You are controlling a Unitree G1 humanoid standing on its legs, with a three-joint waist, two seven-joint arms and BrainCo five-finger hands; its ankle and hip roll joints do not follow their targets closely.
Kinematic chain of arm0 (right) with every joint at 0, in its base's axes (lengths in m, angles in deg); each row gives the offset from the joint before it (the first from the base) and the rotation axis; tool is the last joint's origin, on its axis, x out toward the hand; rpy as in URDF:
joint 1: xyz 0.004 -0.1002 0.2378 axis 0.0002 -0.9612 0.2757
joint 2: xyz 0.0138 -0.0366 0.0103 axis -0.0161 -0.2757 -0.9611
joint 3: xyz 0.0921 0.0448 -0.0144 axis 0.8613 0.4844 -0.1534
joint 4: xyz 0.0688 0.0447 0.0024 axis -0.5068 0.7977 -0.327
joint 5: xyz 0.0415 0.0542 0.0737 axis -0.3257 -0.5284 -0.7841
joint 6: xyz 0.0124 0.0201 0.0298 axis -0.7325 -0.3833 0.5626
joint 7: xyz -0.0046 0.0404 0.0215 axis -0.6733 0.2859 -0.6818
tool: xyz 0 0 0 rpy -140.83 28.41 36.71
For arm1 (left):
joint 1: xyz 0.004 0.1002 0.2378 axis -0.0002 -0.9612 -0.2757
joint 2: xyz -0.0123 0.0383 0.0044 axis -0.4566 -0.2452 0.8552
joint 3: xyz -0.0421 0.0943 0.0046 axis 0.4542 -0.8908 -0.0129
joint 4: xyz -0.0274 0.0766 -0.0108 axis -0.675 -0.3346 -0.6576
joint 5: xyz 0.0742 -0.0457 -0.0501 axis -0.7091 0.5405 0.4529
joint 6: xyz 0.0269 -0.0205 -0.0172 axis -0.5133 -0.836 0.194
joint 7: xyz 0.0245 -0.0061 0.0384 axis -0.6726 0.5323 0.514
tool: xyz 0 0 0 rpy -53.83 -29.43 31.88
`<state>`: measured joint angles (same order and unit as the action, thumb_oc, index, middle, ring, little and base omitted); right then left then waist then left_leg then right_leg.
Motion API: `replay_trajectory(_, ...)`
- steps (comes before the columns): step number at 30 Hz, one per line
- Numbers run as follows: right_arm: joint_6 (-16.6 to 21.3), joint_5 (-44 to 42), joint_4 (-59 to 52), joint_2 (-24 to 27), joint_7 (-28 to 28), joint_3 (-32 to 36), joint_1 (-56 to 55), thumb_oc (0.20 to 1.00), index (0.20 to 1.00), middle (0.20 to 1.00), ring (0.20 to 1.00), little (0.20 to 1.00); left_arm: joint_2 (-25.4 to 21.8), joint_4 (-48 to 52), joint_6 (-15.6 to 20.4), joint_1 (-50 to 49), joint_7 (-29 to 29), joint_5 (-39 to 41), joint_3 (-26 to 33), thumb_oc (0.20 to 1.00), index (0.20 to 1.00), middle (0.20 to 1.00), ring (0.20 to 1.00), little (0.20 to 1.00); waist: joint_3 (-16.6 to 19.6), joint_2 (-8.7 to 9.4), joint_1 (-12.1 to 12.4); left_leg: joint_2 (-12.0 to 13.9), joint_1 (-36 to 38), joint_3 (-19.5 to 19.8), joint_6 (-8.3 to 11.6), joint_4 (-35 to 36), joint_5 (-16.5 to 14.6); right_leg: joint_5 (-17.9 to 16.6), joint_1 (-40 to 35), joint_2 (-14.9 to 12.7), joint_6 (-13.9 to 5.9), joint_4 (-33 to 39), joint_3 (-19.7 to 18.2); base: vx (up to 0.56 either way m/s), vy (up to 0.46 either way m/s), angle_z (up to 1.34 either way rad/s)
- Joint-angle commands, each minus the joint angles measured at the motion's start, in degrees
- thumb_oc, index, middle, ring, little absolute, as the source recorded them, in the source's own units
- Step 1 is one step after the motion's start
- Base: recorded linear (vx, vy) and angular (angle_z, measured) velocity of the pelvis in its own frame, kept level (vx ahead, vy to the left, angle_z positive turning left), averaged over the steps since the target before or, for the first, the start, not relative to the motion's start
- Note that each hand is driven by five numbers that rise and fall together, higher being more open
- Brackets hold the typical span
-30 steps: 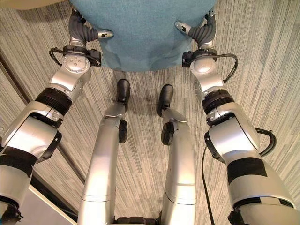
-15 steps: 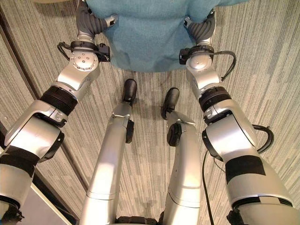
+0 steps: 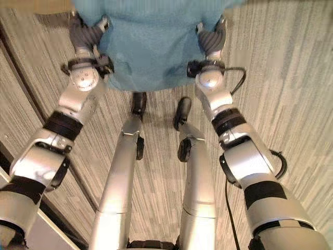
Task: Pick up all the scattered cushions and arrange them neatly on the sofa.
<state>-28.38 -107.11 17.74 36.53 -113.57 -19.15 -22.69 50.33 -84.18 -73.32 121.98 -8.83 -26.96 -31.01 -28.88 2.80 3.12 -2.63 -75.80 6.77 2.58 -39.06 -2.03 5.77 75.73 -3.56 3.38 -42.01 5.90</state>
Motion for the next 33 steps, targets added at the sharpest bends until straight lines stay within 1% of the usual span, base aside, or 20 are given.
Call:
replay_trajectory(1, 6.45, 8.16, -9.88, -6.16, 1.27, -1.34, -0.02, 0.200, 0.200, 0.200, 0.200, 0.200, 6.73, 5.26, 7.06, -3.22, -0.40, -1.99, 1.05, 0.200, 0.200, 0.200, 0.200, 0.200, 7.79, -1.42, -1.80, -1.26, 0.62, 2.97, -0.61, -9.45, -12.21, 1.39, -2.29, -0.30, -7.02, 3.63, 1.79, -0.09, -0.004, -0.01)
replay_trajectory(5, 6.52, 11.52, -15.68, -7.33, 2.18, 0.65, -6.76, 0.200, 0.200, 0.200, 0.200, 0.200, 9.57, 9.95, 7.34, -9.48, -1.29, -2.88, 2.50, 0.200, 0.200, 0.200, 0.200, 0.200, 8.15, -0.94, -2.19, -0.98, 8.82, 3.30, -0.42, -3.59, -11.60, 0.23, -10.23, -0.61, -7.17, 9.77, 1.79, -0.02, -0.006, -0.01)
replay_trajectory(7, 6.52, 13.98, -18.51, -7.01, 2.96, 0.83, -10.12, 0.200, 0.200, 0.200, 0.200, 0.200, 10.21, 11.53, 7.25, -12.00, -2.33, -4.01, 2.11, 0.200, 0.200, 0.200, 0.200, 0.200, 8.78, -0.79, -2.37, -0.94, 13.48, 3.66, -0.15, -0.21, -11.13, 0.05, -14.72, -0.95, -7.30, 12.84, 1.77, 0.00, -0.016, 0.00)
replay_trajectory(12, 6.99, 15.03, -21.65, -7.50, 4.60, 2.04, -18.62, 0.200, 0.200, 0.200, 0.200, 0.200, 10.64, 13.42, 7.00, -17.31, -4.24, -5.80, 0.87, 0.200, 0.200, 0.200, 0.200, 0.200, 10.32, -0.76, -2.15, -0.43, 25.54, 4.91, 0.61, 8.12, -8.97, 0.18, -25.81, -1.28, -7.22, 17.94, 2.57, 0.03, -0.055, 0.08)
replay_trajectory(13, 7.24, 15.04, -21.95, -7.52, 4.58, 2.23, -19.91, 0.200, 0.200, 0.200, 0.200, 0.200, 10.68, 13.53, 7.25, -18.04, -4.69, -5.81, 0.56, 0.200, 0.200, 0.200, 0.200, 0.200, 10.29, -0.54, -2.21, -0.82, 27.23, 5.07, 1.05, 10.04, -6.43, -1.20, -28.14, -1.72, -6.75, 20.10, 3.27, 0.00, -0.066, 0.10)
replay_trajectory(16, 7.50, 15.05, -23.55, -7.07, 5.01, 3.50, -25.01, 0.200, 0.200, 0.200, 0.200, 0.200, 11.01, 14.07, 6.85, -21.03, -5.96, -5.77, -0.46, 0.200, 0.200, 0.200, 0.200, 0.200, 10.43, -0.26, -2.10, 0.25, 33.69, 5.60, 2.80, 12.70, -4.29, -0.21, -37.46, -1.79, -5.93, 24.05, 5.65, 0.10, -0.125, 0.33)
replay_trajectory(17, 7.79, 14.95, -24.93, -6.94, 5.50, 4.33, -28.86, 0.200, 0.200, 0.200, 0.200, 0.200, 11.02, 14.82, 6.89, -23.79, -6.84, -5.60, -0.73, 0.200, 0.200, 0.200, 0.200, 0.200, 11.21, -0.07, -1.63, 1.03, 36.51, 5.86, 3.89, 11.97, -1.89, 0.51, -43.75, -1.39, -5.29, 26.82, 7.46, 0.19, -0.131, 0.64)
replay_trajectory(18, 7.82, 14.83, -25.24, -6.86, 5.80, 4.64, -30.08, 0.200, 0.200, 0.200, 0.200, 0.200, 11.14, 14.95, 6.76, -25.04, -7.43, -5.62, -1.15, 0.200, 0.200, 0.200, 0.200, 0.200, 11.25, 0.07, -1.26, 1.18, 37.84, 6.00, 4.21, 11.40, -0.57, 0.70, -46.96, -1.18, -5.20, 28.19, 8.19, 0.22, -0.090, 0.53)
replay_trajectory(19, 7.82, 14.53, -25.62, -6.84, 6.13, 4.98, -31.72, 0.200, 0.200, 0.200, 0.200, 0.200, 11.37, 15.06, 6.54, -26.32, -7.77, -5.56, -1.33, 0.200, 0.200, 0.200, 0.200, 0.200, 11.36, 0.16, -0.75, 0.92, 39.21, 5.82, 4.09, 11.57, 0.00, 0.83, -49.63, -1.25, -5.21, 29.05, 8.87, 0.19, -0.018, 0.30)
replay_trajectory(21, 7.47, 14.22, -26.23, -6.88, 7.34, 5.67, -35.28, 0.200, 0.200, 0.200, 0.200, 0.200, 11.51, 15.71, 5.80, -29.55, -8.64, -5.72, -1.32, 0.200, 0.200, 0.200, 0.200, 0.200, 12.78, 0.33, -0.08, 0.61, 44.69, 5.16, 3.12, 18.29, -1.48, 0.82, -53.54, -1.15, -5.50, 30.42, 10.17, 0.23, -0.009, 0.29)
replay_trajectory(22, 7.40, 13.91, -26.27, -6.84, 7.78, 6.05, -36.25, 0.200, 0.200, 0.200, 0.200, 0.200, 11.32, 15.88, 5.50, -30.50, -9.17, -5.72, -1.23, 0.200, 0.200, 0.200, 0.200, 0.200, 13.38, 0.48, 0.04, 0.10, 46.20, 5.01, 2.85, 20.92, -1.29, 0.68, -54.97, -1.34, -5.88, 31.15, 11.01, 0.23, 0.016, 0.45)
replay_trajectory(24, 7.14, 13.28, -26.60, -7.28, 8.90, 6.43, -38.91, 0.200, 0.200, 0.200, 0.200, 0.200, 11.06, 16.36, 4.83, -33.35, -10.07, -6.37, -0.96, 0.200, 0.200, 0.200, 0.200, 0.200, 14.65, 0.28, 0.14, -1.10, 49.39, 3.94, 1.97, 26.17, -0.12, 0.49, -57.90, -0.67, -6.23, 32.07, 11.36, 0.24, 0.090, 0.46)
replay_trajectory(25, 6.88, 13.19, -26.30, -7.91, 9.59, 6.04, -40.23, 0.200, 0.200, 0.200, 0.200, 0.200, 10.71, 16.89, 4.52, -35.67, -10.84, -6.36, 0.03, 0.200, 0.200, 0.200, 0.200, 0.200, 15.31, 0.64, 1.43, -2.20, 50.97, 2.90, 1.58, 29.16, 1.24, 0.36, -61.08, 0.51, -6.81, 33.52, 10.72, 0.25, 0.136, 0.31)
replay_trajectory(26, 6.76, 13.14, -26.01, -8.30, 9.84, 6.09, -41.07, 0.200, 0.200, 0.200, 0.200, 0.200, 10.16, 17.33, 4.20, -36.86, -11.21, -6.84, 0.47, 0.200, 0.200, 0.200, 0.200, 0.200, 15.55, 0.92, 2.36, -2.95, 50.95, 2.55, 1.45, 29.59, 2.01, 0.50, -63.02, 1.37, -6.98, 34.35, 10.00, 0.27, 0.155, 0.15)
replay_trajectory(27, 6.49, 12.88, -25.93, -8.93, 10.39, 5.98, -41.87, 0.200, 0.200, 0.200, 0.200, 0.200, 9.34, 18.14, 3.98, -38.85, -11.94, -6.77, 1.56, 0.200, 0.200, 0.200, 0.200, 0.200, 15.67, 1.31, 4.20, -3.67, 50.74, 2.49, 1.38, 28.51, 2.20, 1.00, -64.79, 2.76, -6.96, 33.93, 8.71, 0.25, 0.103, -0.17)
replay_trajectory(28, 6.43, 12.72, -26.05, -9.44, 10.94, 5.78, -42.28, 0.200, 0.200, 0.200, 0.200, 0.200, 8.58, 18.55, 3.68, -39.90, -12.18, -7.12, 2.03, 0.200, 0.200, 0.200, 0.200, 0.200, 16.21, 1.93, 5.02, -3.56, 52.18, 3.34, 0.75, 28.86, 1.89, 1.15, -66.13, 3.50, -6.92, 33.90, 7.78, 0.38, 0.116, -0.47)
replay_trajectory(29, 6.09, 12.73, -26.71, -10.05, 12.25, 6.14, -43.94, 0.200, 0.200, 0.200, 0.200, 0.200, 6.81, 19.59, 3.06, -42.52, -12.99, -7.82, 2.86, 0.200, 0.200, 0.200, 0.200, 0.200, 16.92, 3.23, 5.71, -4.43, 54.60, 5.26, -0.27, 27.44, 0.83, 1.51, -68.73, 3.73, -7.23, 33.26, 6.60, 0.39, 0.094, -0.97)
replay_trajectory(31, 5.81, 12.35, -26.49, -10.97, 13.47, 6.21, -45.43, 0.200, 0.200, 0.200, 0.200, 0.200, 5.31, 19.96, 2.27, -44.69, -13.62, -8.34, 3.75, 0.200, 0.200, 0.200, 0.200, 0.200, 17.90, 4.61, 6.72, -4.29, 57.92, 5.39, -1.28, 26.82, -0.85, 2.24, -71.26, 4.41, -7.73, 32.41, 4.91, 0.35, 0.082, -1.07)
replay_trajectory(32, 5.55, 12.63, -26.28, -11.33, 13.96, 6.01, -45.56, 0.200, 0.200, 0.200, 0.200, 0.200, 4.46, 20.31, 2.26, -45.94, -13.80, -8.21, 4.55, 0.200, 0.200, 0.200, 0.200, 0.200, 18.37, 4.92, 7.28, -4.04, 59.13, 5.36, -1.78, 26.68, -1.55, 1.87, -71.14, 4.65, -8.77, 30.57, 4.43, 0.28, 0.137, -0.50)
replay_trajectory(33, 4.83, 13.22, -26.58, -11.87, 15.28, 5.39, -45.81, 0.200, 0.200, 0.200, 0.200, 0.200, 3.10, 21.97, 1.70, -49.02, -13.99, -7.99, 5.80, 0.200, 0.200, 0.200, 0.200, 0.200, 18.08, 4.32, 7.56, -2.66, 62.06, 5.07, -3.27, 26.23, -2.93, -2.69, -69.19, 4.28, -13.73, 22.57, 3.85, 0.21, 0.157, -0.38)
